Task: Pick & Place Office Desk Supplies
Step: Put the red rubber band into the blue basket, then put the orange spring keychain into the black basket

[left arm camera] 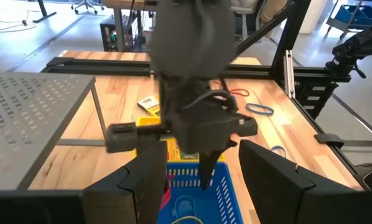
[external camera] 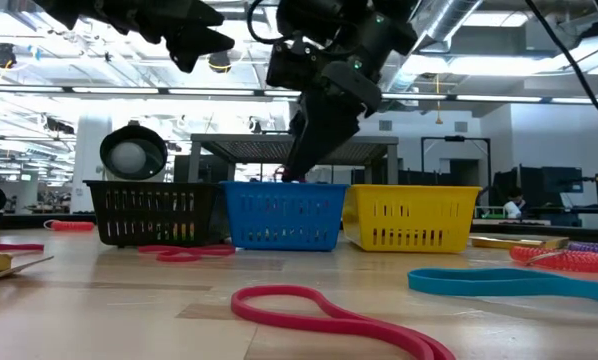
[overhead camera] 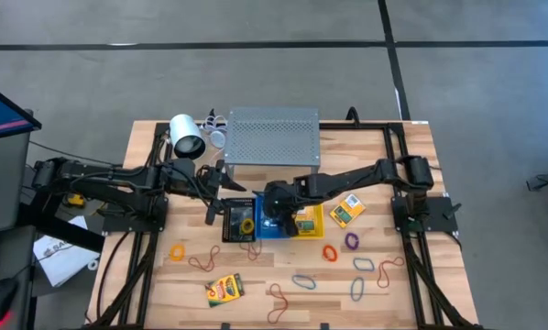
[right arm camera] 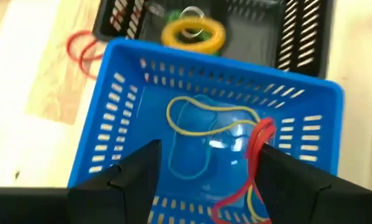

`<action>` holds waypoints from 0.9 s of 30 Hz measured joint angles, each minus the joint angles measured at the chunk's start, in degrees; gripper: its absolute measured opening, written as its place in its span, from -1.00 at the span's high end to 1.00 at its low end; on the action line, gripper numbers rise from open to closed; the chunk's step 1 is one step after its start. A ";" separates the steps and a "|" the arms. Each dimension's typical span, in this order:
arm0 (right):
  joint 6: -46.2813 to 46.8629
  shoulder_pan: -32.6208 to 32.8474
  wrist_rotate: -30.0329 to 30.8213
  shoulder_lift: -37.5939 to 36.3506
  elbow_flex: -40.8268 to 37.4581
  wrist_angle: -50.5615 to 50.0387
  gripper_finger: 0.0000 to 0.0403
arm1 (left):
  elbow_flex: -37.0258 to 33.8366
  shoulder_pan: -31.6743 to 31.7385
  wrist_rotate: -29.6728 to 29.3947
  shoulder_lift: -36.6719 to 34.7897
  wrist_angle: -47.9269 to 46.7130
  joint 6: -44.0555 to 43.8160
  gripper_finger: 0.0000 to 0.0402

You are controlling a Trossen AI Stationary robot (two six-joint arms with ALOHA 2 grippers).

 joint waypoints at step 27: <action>-7.10 2.02 8.37 -4.16 0.11 -5.10 -0.16 | 0.00 0.00 -0.08 -0.60 -1.35 0.23 0.03</action>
